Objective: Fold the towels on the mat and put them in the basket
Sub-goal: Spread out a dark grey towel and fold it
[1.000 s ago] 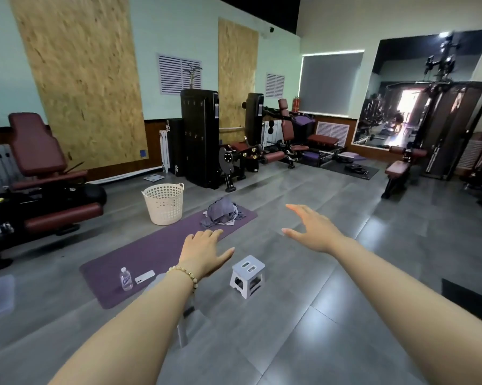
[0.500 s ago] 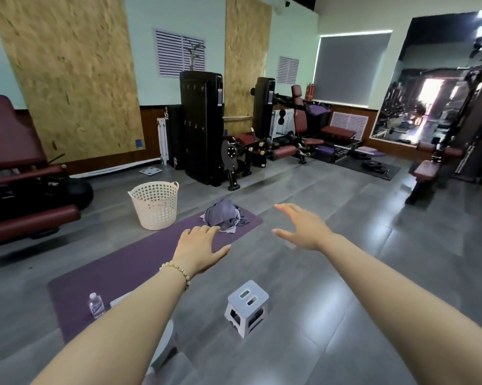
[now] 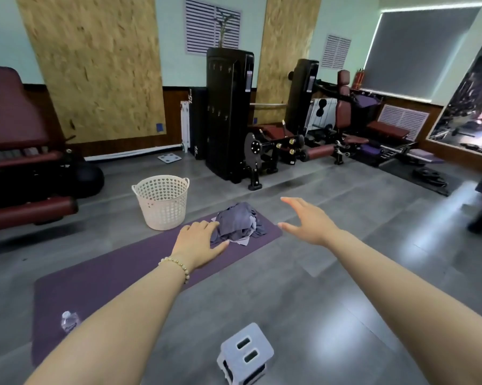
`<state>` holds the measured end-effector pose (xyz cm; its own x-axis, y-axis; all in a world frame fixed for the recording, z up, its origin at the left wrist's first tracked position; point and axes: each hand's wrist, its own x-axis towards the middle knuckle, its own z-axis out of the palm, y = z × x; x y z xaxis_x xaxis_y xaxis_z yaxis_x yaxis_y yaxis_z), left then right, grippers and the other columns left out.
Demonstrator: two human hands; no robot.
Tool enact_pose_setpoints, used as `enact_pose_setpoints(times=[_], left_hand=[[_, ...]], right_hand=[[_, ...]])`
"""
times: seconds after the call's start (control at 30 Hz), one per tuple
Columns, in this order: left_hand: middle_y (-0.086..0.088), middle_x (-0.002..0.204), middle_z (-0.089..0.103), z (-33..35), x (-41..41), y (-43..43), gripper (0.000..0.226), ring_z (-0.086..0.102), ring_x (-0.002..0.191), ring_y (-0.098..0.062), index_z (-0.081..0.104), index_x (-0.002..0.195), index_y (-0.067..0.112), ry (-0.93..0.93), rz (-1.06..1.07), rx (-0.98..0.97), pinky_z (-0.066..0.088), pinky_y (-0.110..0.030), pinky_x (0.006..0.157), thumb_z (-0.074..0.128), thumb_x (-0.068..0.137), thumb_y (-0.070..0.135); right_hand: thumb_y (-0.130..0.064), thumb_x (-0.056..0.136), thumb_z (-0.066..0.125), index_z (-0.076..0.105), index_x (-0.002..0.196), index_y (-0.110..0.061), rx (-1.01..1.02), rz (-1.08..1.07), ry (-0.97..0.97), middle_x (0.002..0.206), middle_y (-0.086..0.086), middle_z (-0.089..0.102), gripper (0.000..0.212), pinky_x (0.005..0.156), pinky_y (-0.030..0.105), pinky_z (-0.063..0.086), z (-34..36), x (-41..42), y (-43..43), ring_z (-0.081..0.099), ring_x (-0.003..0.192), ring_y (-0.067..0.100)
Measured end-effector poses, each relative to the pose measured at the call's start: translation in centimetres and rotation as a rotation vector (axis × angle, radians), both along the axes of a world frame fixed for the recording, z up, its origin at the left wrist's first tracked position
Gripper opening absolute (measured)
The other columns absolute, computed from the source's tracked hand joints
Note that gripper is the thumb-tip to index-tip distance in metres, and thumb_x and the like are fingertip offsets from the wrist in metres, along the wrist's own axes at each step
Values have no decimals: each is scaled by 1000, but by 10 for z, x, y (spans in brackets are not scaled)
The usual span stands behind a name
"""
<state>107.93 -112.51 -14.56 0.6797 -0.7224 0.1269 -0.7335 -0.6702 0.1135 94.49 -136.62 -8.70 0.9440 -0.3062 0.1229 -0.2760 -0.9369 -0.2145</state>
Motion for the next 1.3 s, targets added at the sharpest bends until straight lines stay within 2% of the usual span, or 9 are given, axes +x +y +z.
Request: enact_pose_setpoints(times=[0.23, 0.6, 0.67, 0.8, 0.9, 1.03, 1.1, 1.2, 1.3], left_hand=[[-1, 135, 51, -3, 137, -115, 104, 46, 124, -22, 38, 140, 23, -7, -15, -31, 35, -34, 100, 0, 59, 75], [-1, 134, 51, -25, 282, -206, 102, 45, 126, -21, 39, 139, 23, 99, 119, -52, 32, -35, 102, 1, 61, 76], [0, 138, 48, -35, 301, -220, 99, 43, 128, -20, 38, 140, 23, 134, 162, -36, 30, -35, 104, 5, 65, 77], [-1, 142, 45, -48, 333, -259, 72, 42, 130, -21, 35, 143, 22, 175, 215, -12, 29, -34, 105, 28, 88, 68], [-2, 140, 47, -51, 350, -286, 98, 43, 128, -22, 36, 142, 22, 199, 262, -2, 29, -36, 105, 8, 67, 77], [-1, 140, 47, -61, 381, -312, 103, 42, 128, -22, 36, 142, 22, 219, 294, 9, 29, -37, 105, 2, 61, 76], [-1, 140, 47, -66, 400, -318, 99, 42, 128, -22, 36, 142, 23, 238, 295, 15, 29, -36, 105, 5, 65, 77], [-2, 142, 44, -76, 438, -323, 73, 40, 131, -22, 34, 144, 21, 255, 296, 26, 27, -36, 108, 29, 88, 68], [-2, 142, 44, -85, 488, -326, 63, 40, 130, -22, 33, 144, 21, 242, 276, 60, 27, -36, 108, 35, 93, 59]], right_hand=[[-48, 90, 56, 26, 148, -24, 55, -23, -1, 152, -3, 31, 70, 110, 37, 29, -16, 136, -98, 37, 136, 21], [-46, 92, 54, 27, 148, -23, 191, 41, 19, 152, -3, 30, 67, 107, 33, 30, -45, 308, -212, 35, 137, 19], [-45, 92, 54, 28, 148, -23, 220, 59, 23, 152, -3, 30, 66, 108, 32, 28, -52, 335, -231, 34, 138, 18], [-46, 92, 54, 28, 148, -24, 314, 91, 30, 152, -3, 30, 65, 106, 31, 29, -68, 384, -271, 36, 135, 17], [-46, 92, 54, 28, 148, -23, 256, 162, 115, 152, -3, 31, 66, 106, 31, 29, -79, 415, -295, 38, 135, 18], [-46, 91, 56, 29, 148, -23, 246, 204, 150, 151, -2, 32, 67, 107, 33, 29, -92, 456, -320, 37, 135, 19], [-47, 91, 56, 29, 147, -23, 257, 216, 170, 151, -2, 33, 67, 108, 35, 30, -98, 477, -328, 37, 135, 19], [-46, 91, 57, 29, 147, -23, 256, 234, 199, 150, -3, 34, 67, 108, 34, 32, -109, 513, -337, 38, 135, 19], [-48, 89, 57, 29, 147, -24, 247, 234, 223, 151, -4, 34, 68, 108, 36, 33, -124, 557, -342, 39, 134, 20]])
